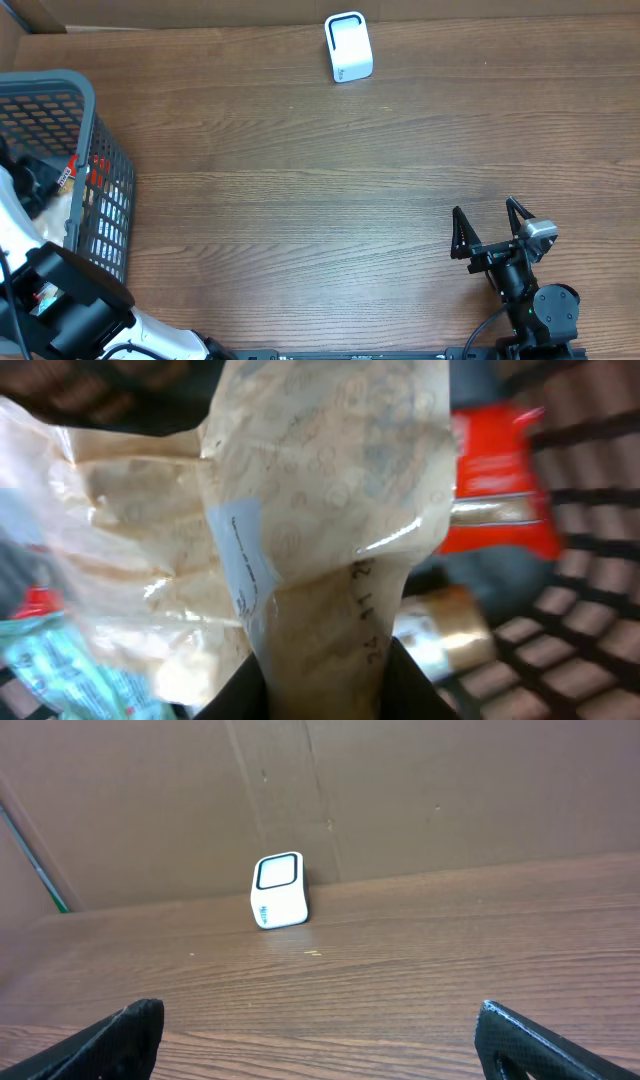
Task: Scan the item barcode
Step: 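Grasp the clear pouch with the left gripper and lift it out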
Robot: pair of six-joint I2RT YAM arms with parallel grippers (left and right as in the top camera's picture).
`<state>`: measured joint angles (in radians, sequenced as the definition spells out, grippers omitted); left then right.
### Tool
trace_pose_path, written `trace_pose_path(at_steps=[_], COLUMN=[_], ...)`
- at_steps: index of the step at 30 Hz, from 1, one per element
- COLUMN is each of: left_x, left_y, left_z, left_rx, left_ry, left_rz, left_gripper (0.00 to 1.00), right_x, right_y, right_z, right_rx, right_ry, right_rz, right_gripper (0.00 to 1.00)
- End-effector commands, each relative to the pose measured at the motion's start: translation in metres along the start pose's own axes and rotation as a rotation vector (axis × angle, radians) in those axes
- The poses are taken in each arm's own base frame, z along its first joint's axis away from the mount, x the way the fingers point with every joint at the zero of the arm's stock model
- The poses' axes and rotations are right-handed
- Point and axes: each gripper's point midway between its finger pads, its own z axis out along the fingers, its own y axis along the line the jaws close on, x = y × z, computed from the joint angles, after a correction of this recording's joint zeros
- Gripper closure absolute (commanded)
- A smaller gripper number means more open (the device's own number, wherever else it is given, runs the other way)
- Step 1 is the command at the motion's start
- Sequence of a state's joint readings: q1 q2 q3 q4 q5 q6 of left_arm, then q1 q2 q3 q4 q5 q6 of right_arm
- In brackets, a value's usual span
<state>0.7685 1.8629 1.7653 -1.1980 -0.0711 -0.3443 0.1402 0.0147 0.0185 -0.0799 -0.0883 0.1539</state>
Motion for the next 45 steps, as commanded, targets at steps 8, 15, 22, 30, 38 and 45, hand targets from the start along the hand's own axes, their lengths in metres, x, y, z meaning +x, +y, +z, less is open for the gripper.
trace_pose_path(at_steps=[8, 15, 22, 30, 38, 45], left_x=[-0.029, -0.021, -0.012, 0.068, 0.197, 0.281], left_y=[-0.010, -0.022, -0.039, -0.097, -0.180, -0.232], left_z=[-0.091, -0.132, -0.217, -0.309, -0.326, -0.310], left_rx=[0.116, 0.230, 0.324, 0.527, 0.759, 1.002], left_ry=[-0.178, -0.238, -0.467, -0.630, -0.466, -0.198], left_rz=[-0.061, -0.088, -0.008, 0.323, 0.733, 0.829], left_gripper=[0.96, 0.96, 0.96, 0.96, 0.96, 0.95], right_x=[0.002, 0.002, 0.002, 0.002, 0.002, 0.002], right_y=[0.000, 0.000, 0.000, 0.000, 0.000, 0.000], right_z=[0.000, 0.000, 0.000, 0.000, 0.000, 0.000], right_rx=[-0.001, -0.001, -0.001, -0.001, -0.001, -0.001], right_ry=[-0.004, -0.004, -0.004, -0.004, -0.004, -0.004], right_rz=[0.003, 0.003, 0.003, 0.003, 0.003, 0.003], right_gripper=[0.00, 0.00, 0.00, 0.00, 0.00, 0.00])
